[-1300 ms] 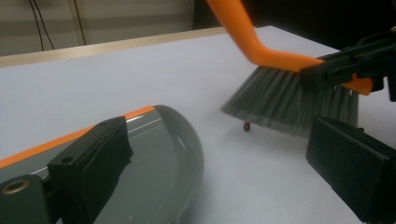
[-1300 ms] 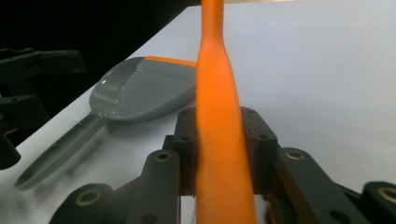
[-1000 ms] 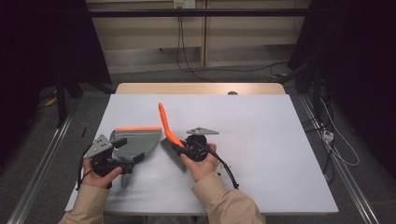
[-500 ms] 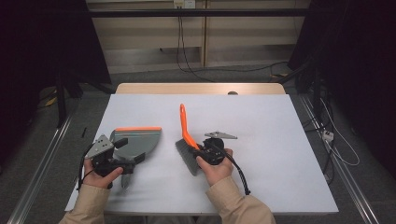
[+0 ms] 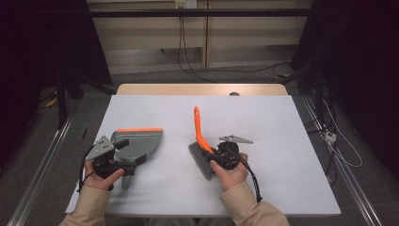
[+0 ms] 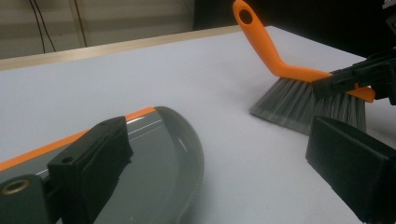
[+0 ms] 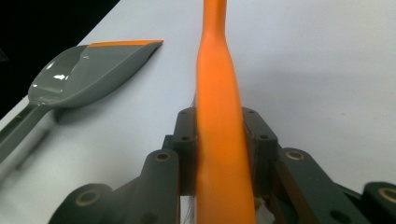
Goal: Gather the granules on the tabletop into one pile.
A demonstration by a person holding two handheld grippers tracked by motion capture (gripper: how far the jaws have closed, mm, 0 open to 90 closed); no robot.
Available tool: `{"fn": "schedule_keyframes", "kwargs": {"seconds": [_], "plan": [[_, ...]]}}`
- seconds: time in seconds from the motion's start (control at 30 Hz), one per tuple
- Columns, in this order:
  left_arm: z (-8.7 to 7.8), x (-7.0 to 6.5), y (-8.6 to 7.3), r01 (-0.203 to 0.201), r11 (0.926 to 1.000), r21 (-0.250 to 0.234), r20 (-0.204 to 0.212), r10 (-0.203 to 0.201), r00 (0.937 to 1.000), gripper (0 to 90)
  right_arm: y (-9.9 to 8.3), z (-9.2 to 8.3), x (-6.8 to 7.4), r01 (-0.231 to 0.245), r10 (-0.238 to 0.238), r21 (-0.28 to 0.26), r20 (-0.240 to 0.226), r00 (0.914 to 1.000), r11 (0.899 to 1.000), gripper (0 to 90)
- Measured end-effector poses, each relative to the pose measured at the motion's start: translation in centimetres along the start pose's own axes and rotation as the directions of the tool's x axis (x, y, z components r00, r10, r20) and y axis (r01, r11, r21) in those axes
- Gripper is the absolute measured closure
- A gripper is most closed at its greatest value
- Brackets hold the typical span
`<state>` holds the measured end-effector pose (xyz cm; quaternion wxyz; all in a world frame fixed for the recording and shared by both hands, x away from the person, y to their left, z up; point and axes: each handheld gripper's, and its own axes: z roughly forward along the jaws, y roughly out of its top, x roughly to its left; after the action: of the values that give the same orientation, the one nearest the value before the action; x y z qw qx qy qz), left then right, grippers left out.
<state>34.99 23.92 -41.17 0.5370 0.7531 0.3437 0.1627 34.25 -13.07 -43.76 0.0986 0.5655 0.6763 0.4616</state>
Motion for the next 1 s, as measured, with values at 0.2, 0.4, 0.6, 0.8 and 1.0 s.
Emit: {"fn": "schedule_keyframes", "kwargs": {"seconds": [0.2,0.4,0.6,0.8,1.0], "plan": [[0.0,-0.1,0.0,0.001,1.0000,-0.002,0.000,-0.001,1.0000,6.1,-0.1,-0.7,-0.6,0.003,-0.003,-0.003,0.010,0.9999,1.000,70.9],[0.1,-0.1,0.0,-0.003,1.0000,0.004,-0.001,0.003,1.0000,6.1,-0.1,-1.3,-1.3,0.009,-0.009,0.000,0.023,0.9997,1.000,71.0],[0.1,-0.1,0.0,-0.005,1.0000,0.006,0.000,0.005,1.0000,6.1,-0.1,-1.8,-1.6,0.016,-0.016,-0.001,0.034,0.9993,1.000,71.0],[0.2,-0.1,0.0,-0.008,0.9999,0.010,0.000,0.008,1.0000,6.1,0.1,-2.1,-1.9,0.029,-0.030,0.004,0.036,0.9989,1.000,71.1],[0.3,-0.2,0.0,-0.006,0.9999,0.009,0.002,0.006,1.0000,6.1,0.8,-2.2,-1.5,0.039,-0.039,-0.015,0.010,0.9992,0.999,71.3]]}}
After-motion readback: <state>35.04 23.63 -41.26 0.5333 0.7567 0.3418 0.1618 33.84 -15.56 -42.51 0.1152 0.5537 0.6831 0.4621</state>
